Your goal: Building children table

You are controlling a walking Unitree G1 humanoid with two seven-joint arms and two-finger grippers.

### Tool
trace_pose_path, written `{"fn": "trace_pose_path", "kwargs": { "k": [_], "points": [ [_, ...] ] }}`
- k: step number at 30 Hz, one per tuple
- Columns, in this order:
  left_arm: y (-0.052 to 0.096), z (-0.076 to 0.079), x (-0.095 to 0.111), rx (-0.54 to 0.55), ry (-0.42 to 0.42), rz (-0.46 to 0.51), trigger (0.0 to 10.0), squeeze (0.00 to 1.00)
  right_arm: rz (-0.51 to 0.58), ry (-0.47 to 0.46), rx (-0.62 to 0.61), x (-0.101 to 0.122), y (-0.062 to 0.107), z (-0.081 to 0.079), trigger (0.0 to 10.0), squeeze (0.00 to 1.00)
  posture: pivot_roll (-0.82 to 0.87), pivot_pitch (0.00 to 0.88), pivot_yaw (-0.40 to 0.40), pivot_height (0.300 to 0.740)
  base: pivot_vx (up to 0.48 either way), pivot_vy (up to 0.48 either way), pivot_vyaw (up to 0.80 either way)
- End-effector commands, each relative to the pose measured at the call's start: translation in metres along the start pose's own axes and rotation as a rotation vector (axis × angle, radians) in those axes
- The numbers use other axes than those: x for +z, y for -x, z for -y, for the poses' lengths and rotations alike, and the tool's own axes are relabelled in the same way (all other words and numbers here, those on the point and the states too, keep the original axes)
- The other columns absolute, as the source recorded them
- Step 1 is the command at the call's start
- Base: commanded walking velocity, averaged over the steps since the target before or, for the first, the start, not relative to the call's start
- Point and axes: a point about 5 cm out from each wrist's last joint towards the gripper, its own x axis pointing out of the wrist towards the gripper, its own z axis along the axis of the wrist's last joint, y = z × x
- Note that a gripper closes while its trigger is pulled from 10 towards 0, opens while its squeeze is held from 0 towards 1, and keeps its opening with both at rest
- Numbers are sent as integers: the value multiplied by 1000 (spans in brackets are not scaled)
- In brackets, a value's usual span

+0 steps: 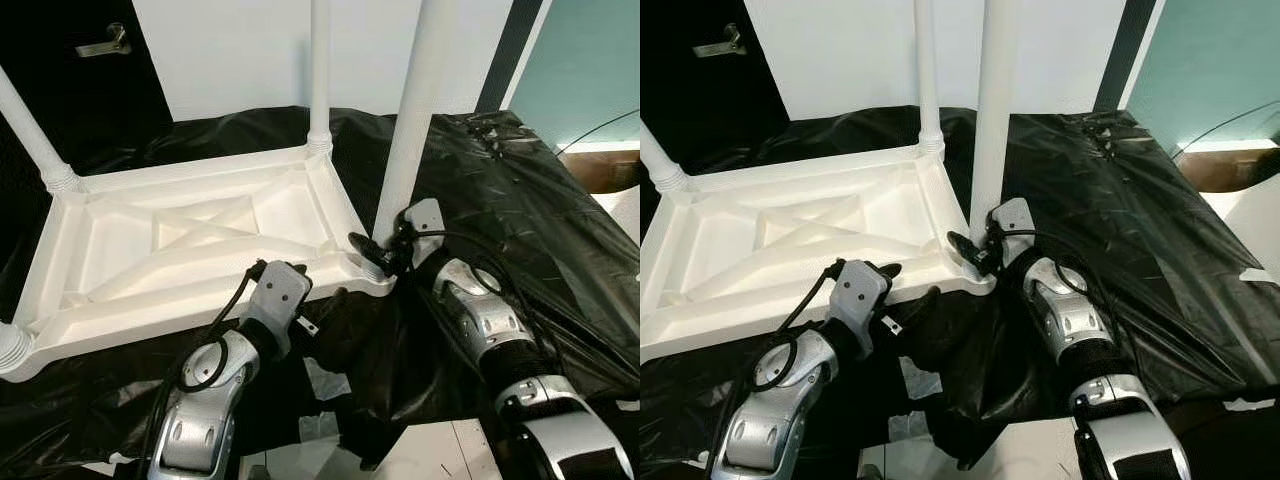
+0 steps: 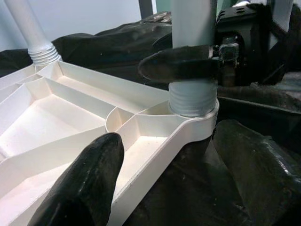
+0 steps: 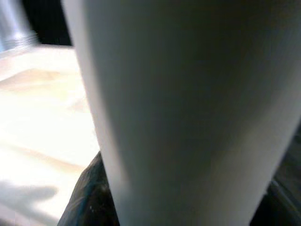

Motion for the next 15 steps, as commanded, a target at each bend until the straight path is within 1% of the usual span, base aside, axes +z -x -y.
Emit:
{"fn": "trace_pose_path", "kwargs": {
  "k": [1,4,6,7,8,10,11,12,13,14,15],
  "points": [
    [1,-5,-1,116,-12,-9,10000,0,-79,-17,-68,-15,5,2,10000,0,132,33,-28,740,0,0,0],
    [2,-5,-2,110,-15,-12,10000,0,-91,-38,-145,-17,6,-3,10000,0,131,27,-29,740,0,0,0],
    [1,-6,-2,108,-18,-14,10000,0,-100,-61,-230,-19,6,-5,10000,0,135,22,-31,740,0,0,0],
    [1,-6,-2,108,-18,-14,10000,0,-100,-61,-230,-19,6,-5,10000,0,135,22,-31,740,0,0,0],
    [1,-6,-2,108,-19,-13,10000,0,-102,-77,-267,-20,6,-6,10000,0,135,21,-30,740,0,0,0],
    [0,-6,-1,108,-19,-11,10000,0,-100,-118,-315,-21,6,-13,10000,0,137,17,-31,740,0,0,0],
    [0,-6,-1,108,-19,-11,10000,0,-100,-118,-315,-21,6,-13,10000,0,137,17,-31,740,0,0,0],
    [0,-5,0,107,-18,-9,10000,0,-91,-121,-301,-20,5,-19,10000,0,137,17,-31,740,0,0,0],
    [0,-5,0,107,-18,-9,10000,0,-91,-121,-301,-20,5,-19,10000,0,137,17,-31,740,0,0,0],
    [-1,-4,0,106,-16,-6,10000,0,-87,-141,-295,-19,5,-22,10000,0,138,10,-30,740,0,0,0],
    [-1,-4,0,106,-16,-6,10000,0,-87,-141,-295,-19,5,-22,10000,0,138,10,-30,740,0,0,0]
  ]
}}
